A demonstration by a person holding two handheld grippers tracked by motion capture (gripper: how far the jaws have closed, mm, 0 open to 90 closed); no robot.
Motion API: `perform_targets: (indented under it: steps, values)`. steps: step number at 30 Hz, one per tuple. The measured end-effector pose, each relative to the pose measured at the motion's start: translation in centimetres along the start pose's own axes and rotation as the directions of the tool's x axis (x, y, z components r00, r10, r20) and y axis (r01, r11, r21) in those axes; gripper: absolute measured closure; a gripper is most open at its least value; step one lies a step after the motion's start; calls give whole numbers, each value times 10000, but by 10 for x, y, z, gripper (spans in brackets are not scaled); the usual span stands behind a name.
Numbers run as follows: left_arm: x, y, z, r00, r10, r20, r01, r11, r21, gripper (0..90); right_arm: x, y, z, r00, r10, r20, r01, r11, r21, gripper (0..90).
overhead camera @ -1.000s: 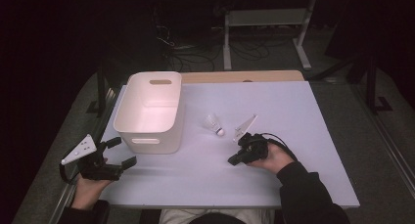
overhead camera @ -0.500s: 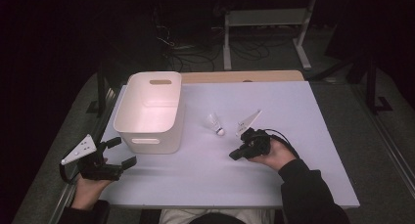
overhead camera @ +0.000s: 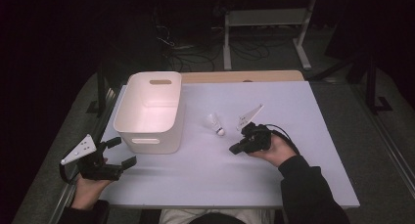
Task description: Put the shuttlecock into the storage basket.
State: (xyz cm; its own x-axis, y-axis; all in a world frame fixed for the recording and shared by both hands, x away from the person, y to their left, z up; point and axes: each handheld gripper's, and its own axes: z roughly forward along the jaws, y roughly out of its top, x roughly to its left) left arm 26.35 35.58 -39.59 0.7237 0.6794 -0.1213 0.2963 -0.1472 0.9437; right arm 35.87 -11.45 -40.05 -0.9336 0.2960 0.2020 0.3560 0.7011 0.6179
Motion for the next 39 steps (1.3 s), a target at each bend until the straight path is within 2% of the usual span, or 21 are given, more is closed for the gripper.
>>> perform_targets:
  steps: [7, 14, 21, 22, 27, 28, 34, 37, 39]
  values:
    - [0, 0, 0, 10000, 7, 6, -7, 10000, 2, 0, -3, 7, -6, 9999, 34, 169, -32, 9999, -156, 851]
    - [0, 0, 0, 10000, 10, 13, -10, 10000, 4, 0, -6, 17, -8, 9981, 488, 363, -480, 9986, -226, 674]
    - [0, 0, 0, 10000, 11, 20, -11, 10000, 3, 0, -8, 22, -10, 9958, 662, 626, -634, 9969, -458, 507]
    - [0, 0, 0, 10000, 11, 18, -11, 10000, 4, 0, -10, 24, -11, 9937, 791, 799, -753, 9959, -495, 443]
    - [0, 0, 0, 10000, 18, 17, -18, 10000, 4, 0, -14, 27, -11, 9890, 1016, 1077, -969, 9941, -484, 360]
    - [0, 0, 0, 10000, 10, 21, -10, 10000, 3, 0, -16, 29, -13, 9854, 1178, 1226, -1111, 9920, -595, 298]
    - [0, 0, 0, 10000, 9, 30, -9, 10000, 5, 0, -20, 32, -15, 9794, 1378, 1476, -1300, 9896, -611, 196]
    - [0, 0, 0, 10000, 31, 39, -31, 10000, -1, 0, -21, 35, -17, 9789, 1399, 1491, -1314, 9892, -657, 130]
    - [0, 0, 0, 10000, 13, 36, -13, 10000, -4, 0, -22, 36, -18, 9805, 1349, 1426, -1264, 9897, -675, 118]
